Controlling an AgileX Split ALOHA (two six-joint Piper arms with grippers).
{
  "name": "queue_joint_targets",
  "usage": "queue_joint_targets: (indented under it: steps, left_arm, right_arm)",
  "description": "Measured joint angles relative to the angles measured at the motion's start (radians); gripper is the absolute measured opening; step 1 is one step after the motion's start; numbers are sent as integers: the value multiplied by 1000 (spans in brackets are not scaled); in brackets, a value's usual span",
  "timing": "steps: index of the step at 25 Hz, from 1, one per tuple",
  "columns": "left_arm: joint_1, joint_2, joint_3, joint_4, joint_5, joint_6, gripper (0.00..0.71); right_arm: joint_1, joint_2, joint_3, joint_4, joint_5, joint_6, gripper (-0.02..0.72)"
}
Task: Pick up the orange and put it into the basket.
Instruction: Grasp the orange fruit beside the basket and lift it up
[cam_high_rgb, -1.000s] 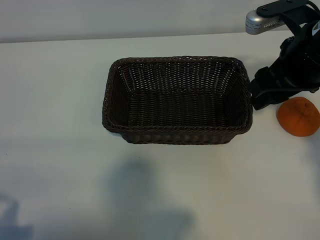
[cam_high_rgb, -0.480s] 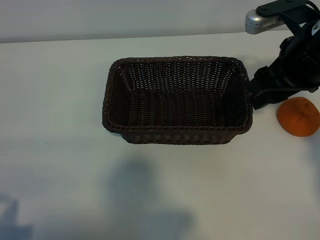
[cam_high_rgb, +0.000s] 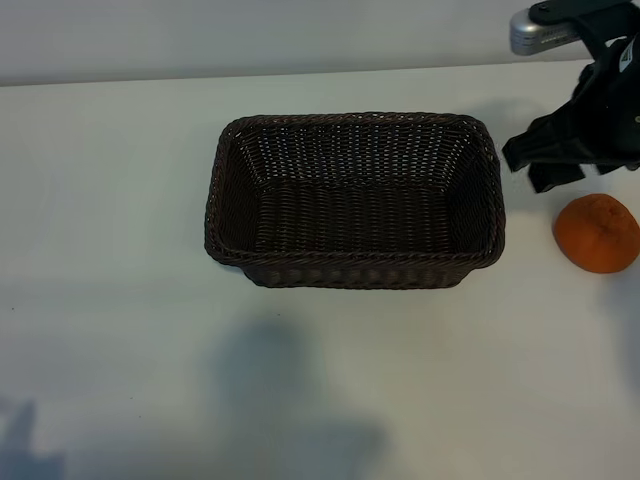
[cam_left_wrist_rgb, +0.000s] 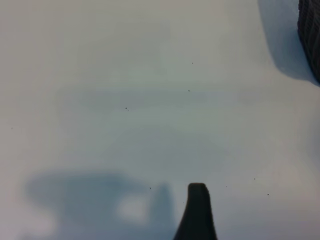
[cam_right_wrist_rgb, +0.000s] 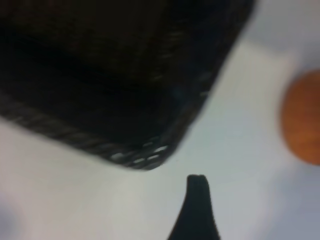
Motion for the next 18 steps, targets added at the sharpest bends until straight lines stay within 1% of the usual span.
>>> queue_joint_targets:
  steps: [2, 5, 10, 15, 18]
  left_arm:
    - [-11, 0, 0, 0, 0, 0, 596]
    - [-22, 0, 0, 0, -1, 0, 596]
    - [-23, 0, 0, 0, -1, 0, 596]
    - [-23, 0, 0, 0, -1, 0, 596]
    - [-23, 0, 0, 0, -1, 0, 595]
  right_arm:
    - [-1, 16, 0, -55, -20, 42, 564]
    - [-22, 48, 0, -74, -52, 87, 564]
    - [-94, 129, -1, -82, -64, 142, 563]
    - [-160, 204, -1, -84, -84, 158, 562]
    - [-196, 234, -1, -72, -90, 161, 562]
